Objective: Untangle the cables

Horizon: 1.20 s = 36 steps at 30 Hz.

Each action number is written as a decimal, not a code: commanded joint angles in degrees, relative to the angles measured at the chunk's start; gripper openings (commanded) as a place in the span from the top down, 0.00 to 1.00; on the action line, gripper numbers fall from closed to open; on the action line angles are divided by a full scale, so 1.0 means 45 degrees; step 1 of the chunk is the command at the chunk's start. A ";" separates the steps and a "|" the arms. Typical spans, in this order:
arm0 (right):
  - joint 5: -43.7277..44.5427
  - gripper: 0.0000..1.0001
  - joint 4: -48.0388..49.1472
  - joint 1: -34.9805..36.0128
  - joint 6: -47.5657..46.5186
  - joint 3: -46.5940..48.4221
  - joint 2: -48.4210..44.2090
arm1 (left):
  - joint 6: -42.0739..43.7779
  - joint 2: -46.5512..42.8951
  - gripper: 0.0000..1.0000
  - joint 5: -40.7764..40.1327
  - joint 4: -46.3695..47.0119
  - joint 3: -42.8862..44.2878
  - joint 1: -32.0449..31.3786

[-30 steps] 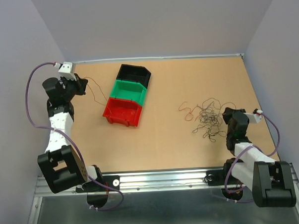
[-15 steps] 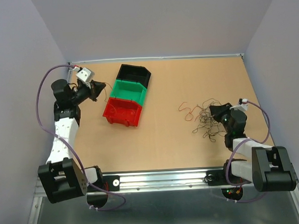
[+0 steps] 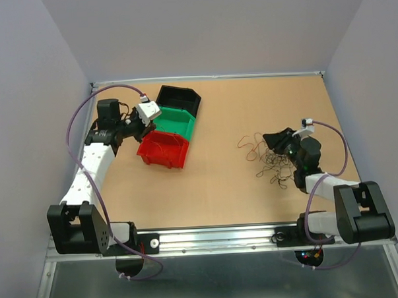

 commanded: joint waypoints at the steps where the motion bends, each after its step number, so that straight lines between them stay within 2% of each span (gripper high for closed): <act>1: -0.0471 0.66 0.0330 0.0629 -0.0845 0.1065 0.0412 | 0.2181 0.0574 1.00 -0.1909 -0.2080 0.0825 -0.0128; 2: -0.0490 0.66 0.0290 0.0689 -0.0923 0.1143 0.0472 | 0.2452 0.0730 1.00 -0.2822 -0.2158 0.0960 -0.0361; 6: -0.0510 0.66 0.0153 0.0884 -0.1041 0.1281 0.0570 | 0.2961 0.1706 1.00 -0.4528 -0.2704 0.1331 -0.0830; 11: -0.0451 0.66 0.0094 0.0963 -0.1100 0.1320 0.0609 | 0.3022 0.3112 1.00 -0.6771 -0.2881 0.1527 -0.2333; 18: -0.0549 0.65 -0.0004 0.1060 -0.1217 0.1457 0.0960 | 0.2514 0.5610 1.00 -0.8084 -0.3038 0.2621 -0.3175; 22: -0.0549 0.65 -0.0043 0.1080 -0.1295 0.1457 0.1039 | 0.2455 0.5811 1.00 -0.8806 -0.2629 0.2505 -0.3195; 30: -0.0724 0.65 -0.0043 0.1099 -0.1295 0.1691 0.1507 | 0.2650 0.4835 0.68 -0.8886 -0.2803 0.2446 -0.3195; 31: -0.0763 0.65 -0.0023 0.1119 -0.1315 0.1730 0.1546 | 0.2670 0.4505 0.58 -0.8905 -0.2803 0.2446 -0.3195; 35: -0.0842 0.57 -0.0043 0.1177 -0.1334 0.1788 0.1683 | 0.2865 0.3760 0.43 -0.8808 -0.3056 0.2563 -0.3195; 36: -0.0861 0.54 -0.0043 0.1197 -0.1354 0.1808 0.1703 | 0.2904 0.3624 0.41 -0.8808 -0.3173 0.2582 -0.3195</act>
